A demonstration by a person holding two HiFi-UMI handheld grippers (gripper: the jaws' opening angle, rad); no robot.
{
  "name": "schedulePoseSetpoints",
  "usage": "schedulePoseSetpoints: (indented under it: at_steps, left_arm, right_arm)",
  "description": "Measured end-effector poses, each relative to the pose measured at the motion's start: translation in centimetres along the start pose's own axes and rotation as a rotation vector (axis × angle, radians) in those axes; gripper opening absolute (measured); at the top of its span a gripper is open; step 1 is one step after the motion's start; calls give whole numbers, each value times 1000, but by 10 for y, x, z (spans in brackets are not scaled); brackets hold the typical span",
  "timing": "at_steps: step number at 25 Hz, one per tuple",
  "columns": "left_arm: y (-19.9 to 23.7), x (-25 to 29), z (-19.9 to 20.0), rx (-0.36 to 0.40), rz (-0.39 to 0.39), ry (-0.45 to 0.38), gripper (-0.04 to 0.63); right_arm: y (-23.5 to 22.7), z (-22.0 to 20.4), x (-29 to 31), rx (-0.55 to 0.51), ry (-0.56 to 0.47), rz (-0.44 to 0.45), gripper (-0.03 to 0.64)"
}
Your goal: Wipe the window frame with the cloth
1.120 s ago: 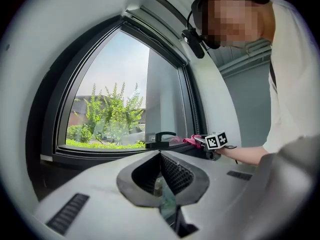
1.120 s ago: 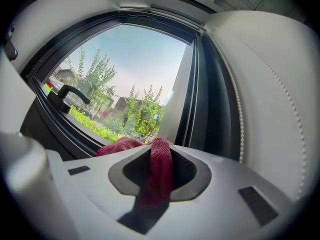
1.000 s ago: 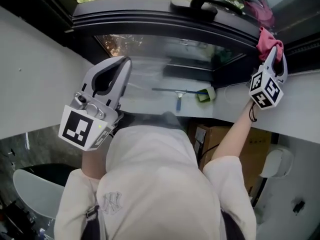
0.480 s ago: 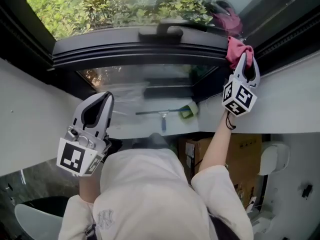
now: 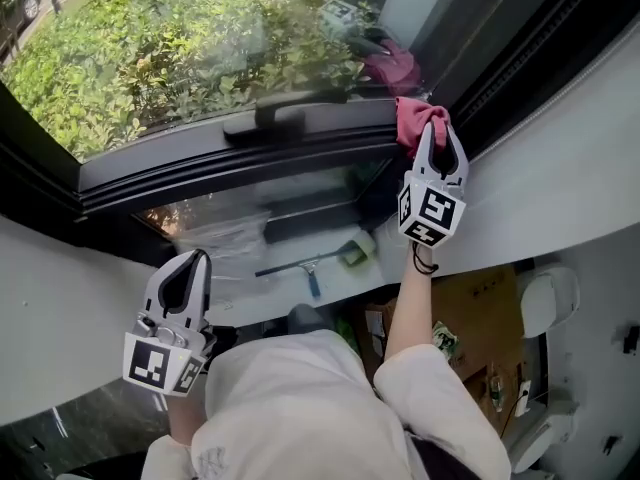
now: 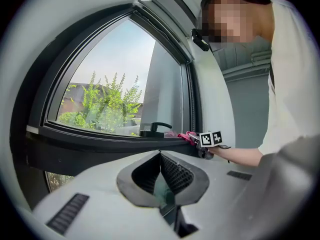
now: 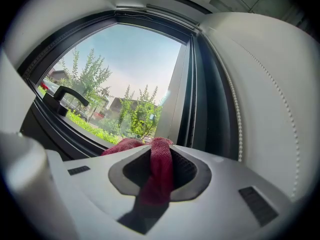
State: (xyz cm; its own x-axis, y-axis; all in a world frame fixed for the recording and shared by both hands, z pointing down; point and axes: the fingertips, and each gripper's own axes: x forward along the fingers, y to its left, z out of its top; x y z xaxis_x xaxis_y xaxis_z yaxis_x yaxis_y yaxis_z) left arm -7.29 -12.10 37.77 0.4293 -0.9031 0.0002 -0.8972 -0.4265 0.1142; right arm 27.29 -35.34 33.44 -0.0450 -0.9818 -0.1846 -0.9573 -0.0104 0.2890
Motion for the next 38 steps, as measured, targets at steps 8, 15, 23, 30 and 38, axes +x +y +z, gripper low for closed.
schedulePoseSetpoints:
  at_steps: [8,15,23,30,38]
  left_arm:
    - [-3,4,-2,-8,-31,5,11]
    - [-10,6,-4,-13,-46,10,11]
    - [-17,8,-2,-10,-62,8,11]
    - [-18,7,-3,-10,-62,7,11]
    - [-15,4,-3,-12,-57,4,11]
  right_arm:
    - [7,4,-1,-2,8,-2,92]
    - [15,5,-3,16,-2,5,92]
    - [22,9,-6,17,-6,26,92]
    - [27,11,-8,20,-15,29,92]
    - [35,14,-11,20,-22,30,91]
